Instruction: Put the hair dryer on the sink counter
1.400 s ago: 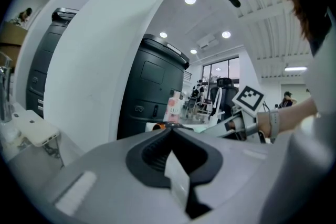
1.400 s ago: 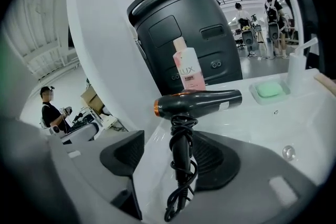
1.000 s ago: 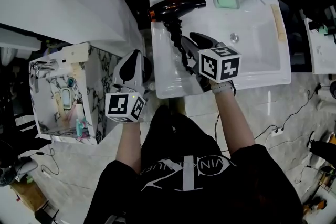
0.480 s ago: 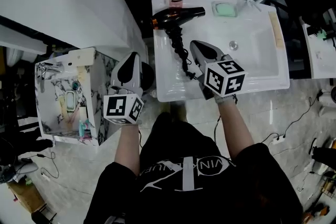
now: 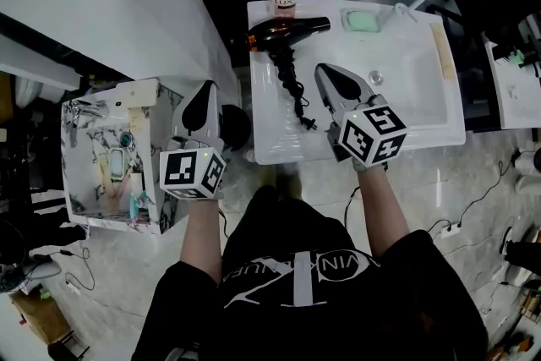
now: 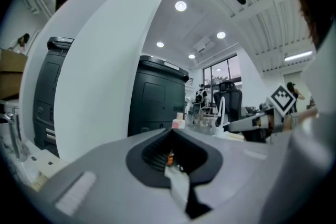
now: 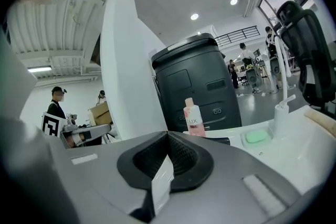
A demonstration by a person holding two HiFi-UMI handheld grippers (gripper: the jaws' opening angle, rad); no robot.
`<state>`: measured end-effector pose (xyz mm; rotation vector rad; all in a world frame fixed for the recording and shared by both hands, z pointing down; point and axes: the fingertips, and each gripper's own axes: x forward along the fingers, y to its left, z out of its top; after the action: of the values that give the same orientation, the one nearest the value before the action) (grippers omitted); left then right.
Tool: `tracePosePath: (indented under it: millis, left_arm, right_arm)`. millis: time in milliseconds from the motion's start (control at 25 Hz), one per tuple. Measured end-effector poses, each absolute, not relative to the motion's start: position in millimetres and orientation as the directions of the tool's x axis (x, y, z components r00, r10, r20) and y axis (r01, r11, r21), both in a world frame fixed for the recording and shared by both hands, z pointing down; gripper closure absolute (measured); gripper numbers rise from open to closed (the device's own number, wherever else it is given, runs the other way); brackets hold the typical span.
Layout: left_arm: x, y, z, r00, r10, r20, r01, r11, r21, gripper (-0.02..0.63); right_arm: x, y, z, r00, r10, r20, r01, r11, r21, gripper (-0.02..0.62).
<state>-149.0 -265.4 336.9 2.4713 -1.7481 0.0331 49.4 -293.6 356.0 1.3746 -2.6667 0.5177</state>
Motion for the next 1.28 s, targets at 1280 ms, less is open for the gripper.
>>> tracePosePath:
  millis: [1280]
  left_arm:
    - [-166, -266, 277, 0.313, -0.95, 0.007, -0.95, -0.313, 0.024, 0.606]
  right_arm:
    - [64, -283, 301, -0.575, -0.809, 0.12, -0.813, 0.549, -0.193, 0.592]
